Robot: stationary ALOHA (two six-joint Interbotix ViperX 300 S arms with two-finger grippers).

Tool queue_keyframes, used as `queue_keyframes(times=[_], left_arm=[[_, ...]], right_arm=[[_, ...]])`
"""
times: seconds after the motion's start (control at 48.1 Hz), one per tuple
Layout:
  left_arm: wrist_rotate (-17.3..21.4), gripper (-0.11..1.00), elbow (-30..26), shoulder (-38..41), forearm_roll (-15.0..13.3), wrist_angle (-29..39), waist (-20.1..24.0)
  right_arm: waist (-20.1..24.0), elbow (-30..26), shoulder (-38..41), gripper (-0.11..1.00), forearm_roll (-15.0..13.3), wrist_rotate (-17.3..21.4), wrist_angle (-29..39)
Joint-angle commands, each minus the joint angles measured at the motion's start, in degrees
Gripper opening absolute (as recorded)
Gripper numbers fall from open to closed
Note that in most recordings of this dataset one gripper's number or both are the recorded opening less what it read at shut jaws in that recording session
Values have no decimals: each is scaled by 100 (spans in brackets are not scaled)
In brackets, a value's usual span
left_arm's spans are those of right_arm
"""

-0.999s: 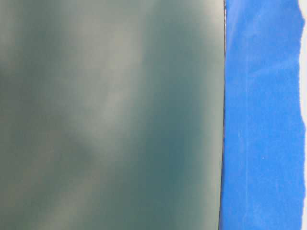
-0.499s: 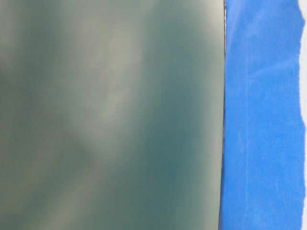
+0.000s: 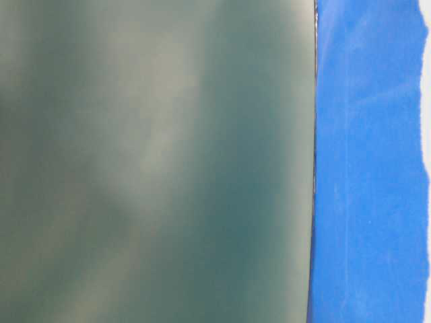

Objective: Fold a bath towel.

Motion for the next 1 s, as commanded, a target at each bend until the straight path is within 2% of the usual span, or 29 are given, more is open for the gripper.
queue_keyframes(times=[0.0,0.166,0.25,0.333,0.458,0.624,0.791,0.978], left_arm=[[246,83,26,-519,53,378,431],[527,83,519,-932,97,589,1556],[686,83,756,-1072,132,563,2101],[844,83,949,-1090,141,492,2435],[984,83,1222,-967,141,211,2646],[984,83,1670,-562,141,-413,2777],[984,83,2092,62,141,-993,2953],[984,79,2259,501,105,-1195,2953]], right_arm=[[-193,185,-536,61,-88,-70,422],[-1046,958,-1389,61,-123,-413,308],[-1582,1318,-1705,61,-114,-853,70],[-2039,1556,-1881,61,-79,-1327,-229],[-2725,1890,-1828,61,9,-1951,-879],[-3384,2382,-1397,61,167,-2408,-1837],[-3946,2786,-703,61,158,-2487,-2549],[-4052,2707,-185,61,105,-2487,-2637]])
